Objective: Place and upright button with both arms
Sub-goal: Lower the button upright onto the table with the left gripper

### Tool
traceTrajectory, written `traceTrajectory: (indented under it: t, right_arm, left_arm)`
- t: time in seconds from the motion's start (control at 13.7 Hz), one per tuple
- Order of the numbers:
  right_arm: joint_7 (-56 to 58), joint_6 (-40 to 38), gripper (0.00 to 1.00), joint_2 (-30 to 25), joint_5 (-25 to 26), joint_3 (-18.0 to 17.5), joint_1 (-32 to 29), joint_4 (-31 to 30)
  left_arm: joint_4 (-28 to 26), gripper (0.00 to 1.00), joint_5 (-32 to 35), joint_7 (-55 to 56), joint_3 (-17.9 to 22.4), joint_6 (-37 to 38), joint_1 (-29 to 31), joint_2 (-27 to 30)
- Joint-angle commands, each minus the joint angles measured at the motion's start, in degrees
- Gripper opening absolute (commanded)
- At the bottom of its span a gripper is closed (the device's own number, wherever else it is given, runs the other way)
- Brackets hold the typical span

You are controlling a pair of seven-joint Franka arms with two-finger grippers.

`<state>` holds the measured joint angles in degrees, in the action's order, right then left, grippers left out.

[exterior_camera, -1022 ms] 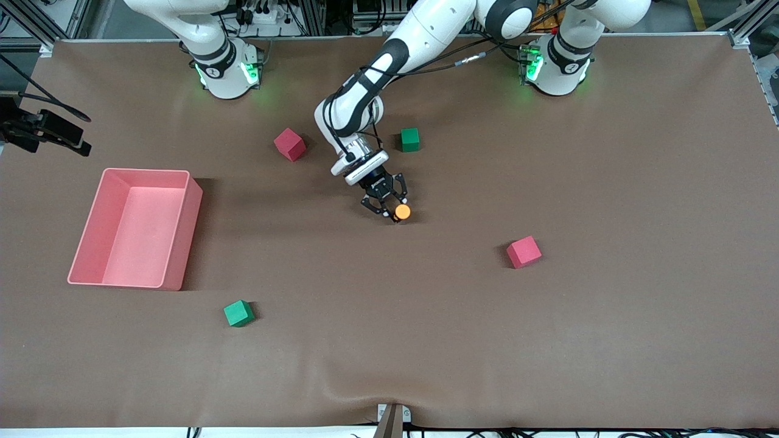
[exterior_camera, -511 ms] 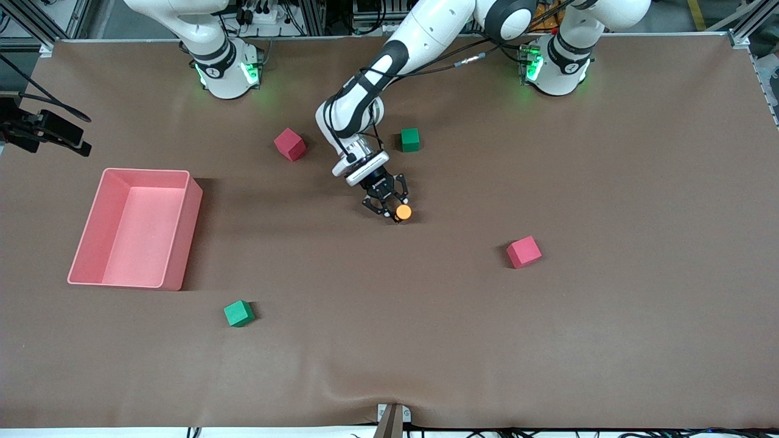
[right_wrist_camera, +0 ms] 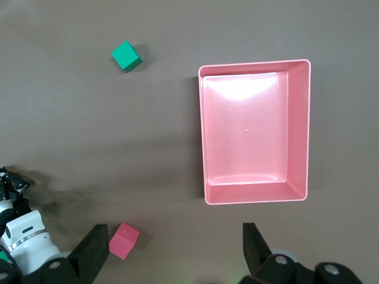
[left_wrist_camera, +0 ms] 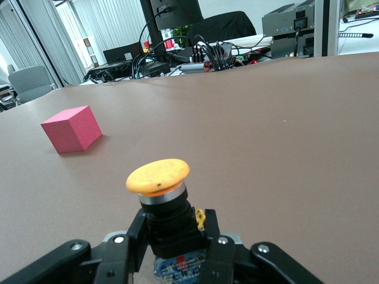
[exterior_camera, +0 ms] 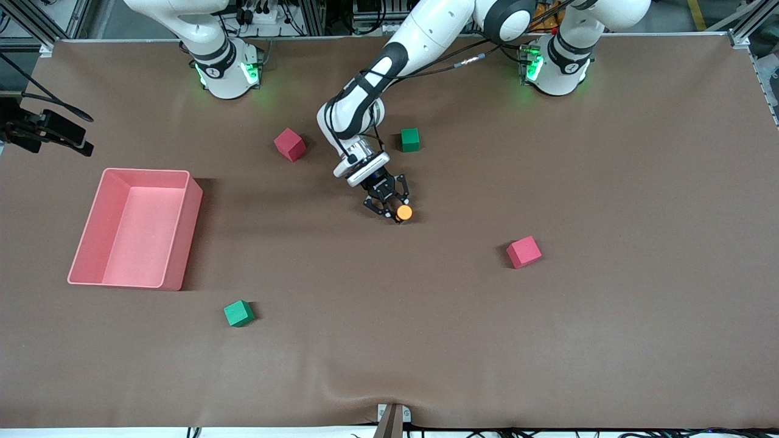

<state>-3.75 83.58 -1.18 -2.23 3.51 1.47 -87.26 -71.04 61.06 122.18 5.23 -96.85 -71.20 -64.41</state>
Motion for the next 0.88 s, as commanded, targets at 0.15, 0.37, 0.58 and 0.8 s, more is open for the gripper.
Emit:
traceTrajectory:
  t: [0.15, 0.37, 0.58, 0.8]
  right_arm:
    - [-0.65, -0.35, 1.00, 0.04, -1.02, 0.44, 0.82, 0.69]
    - [-0.65, -0.35, 1.00, 0.04, -1.02, 0.44, 0.90, 0.69]
    - [-0.65, -0.35, 1.00, 0.04, -1.02, 0.44, 0.82, 0.69]
    - [-0.65, -0.43, 1.00, 0.04, -1.02, 0.44, 0.73, 0.60]
  left_arm:
    - [0.90, 0.47, 1.51, 0.96, 0.57, 0.96, -0.78, -0.80]
    - [0.90, 0.57, 1.51, 0.87, 0.48, 0.96, -0.78, -0.80]
    - [0.90, 0.71, 1.51, 0.61, 0.48, 0.96, -0.78, -0.63]
    - [0.82, 1.00, 1.08, 0.60, 0.05, 1.14, -0.95, -0.10]
